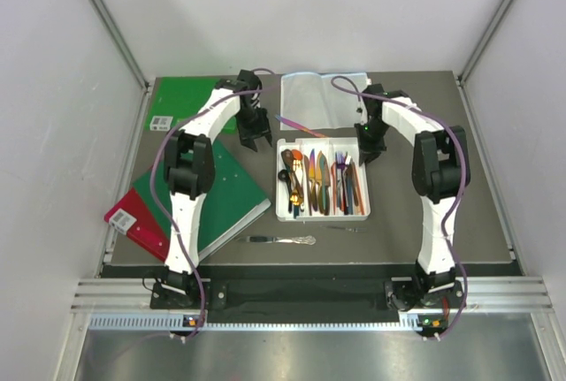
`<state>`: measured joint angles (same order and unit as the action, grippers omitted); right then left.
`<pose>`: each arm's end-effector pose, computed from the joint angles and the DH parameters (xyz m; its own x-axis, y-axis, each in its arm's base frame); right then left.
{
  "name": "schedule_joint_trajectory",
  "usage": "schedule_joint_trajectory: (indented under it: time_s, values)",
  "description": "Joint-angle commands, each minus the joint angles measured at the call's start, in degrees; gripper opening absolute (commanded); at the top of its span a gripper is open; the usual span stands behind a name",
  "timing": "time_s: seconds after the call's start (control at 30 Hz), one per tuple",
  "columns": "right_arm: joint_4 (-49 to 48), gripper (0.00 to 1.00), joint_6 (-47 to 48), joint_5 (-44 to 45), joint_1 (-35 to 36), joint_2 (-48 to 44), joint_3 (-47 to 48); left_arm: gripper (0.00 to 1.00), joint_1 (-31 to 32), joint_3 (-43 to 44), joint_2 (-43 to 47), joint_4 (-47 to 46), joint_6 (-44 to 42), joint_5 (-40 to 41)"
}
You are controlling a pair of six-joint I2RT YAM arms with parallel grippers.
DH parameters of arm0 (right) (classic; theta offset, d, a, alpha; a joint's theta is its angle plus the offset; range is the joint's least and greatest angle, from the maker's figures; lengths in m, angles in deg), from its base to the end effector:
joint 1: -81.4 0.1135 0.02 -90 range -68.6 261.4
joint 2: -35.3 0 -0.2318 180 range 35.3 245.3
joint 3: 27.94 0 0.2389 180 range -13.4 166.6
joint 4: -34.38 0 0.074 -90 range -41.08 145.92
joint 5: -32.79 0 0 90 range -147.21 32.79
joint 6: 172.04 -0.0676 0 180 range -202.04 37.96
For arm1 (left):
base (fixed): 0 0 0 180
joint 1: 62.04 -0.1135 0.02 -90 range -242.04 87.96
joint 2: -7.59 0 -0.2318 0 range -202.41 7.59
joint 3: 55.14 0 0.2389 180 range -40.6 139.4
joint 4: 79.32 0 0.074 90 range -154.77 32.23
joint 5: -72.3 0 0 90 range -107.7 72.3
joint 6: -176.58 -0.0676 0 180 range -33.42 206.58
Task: Sort the eating utensils into containers
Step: Move the storage box to the center of the board.
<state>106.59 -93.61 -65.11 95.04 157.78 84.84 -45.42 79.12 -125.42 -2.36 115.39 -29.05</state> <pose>0.3863 0.1033 0.1292 -0.9932 -0.0366 -0.1106 -0.0543 0.9854 0.1615 0.4289 -0.1419 0.1523 -0.9712 -0.2032 -0.1244 -0.1610 0.9446 -0.2861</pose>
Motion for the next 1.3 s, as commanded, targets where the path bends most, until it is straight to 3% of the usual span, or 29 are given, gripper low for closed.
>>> schedule_joint_trajectory:
  time_s: [0.0,0.57,1.27]
  values:
    - [-0.1,0.02,0.1,4.0,0.4,0.8,-0.2,0.57,-1.4,0.1,5.1,-2.2,0.6,1.3]
    - [-0.1,0.00,0.6,10.2,-9.6,2.2,0.6,0.57,-1.9,-0.3,7.2,-0.5,-1.1,3.4]
    - [-2.7,0.00,6.2,5.6,-5.5,11.2,11.8,0.57,-1.9,-0.5,5.7,1.7,-1.8,1.9]
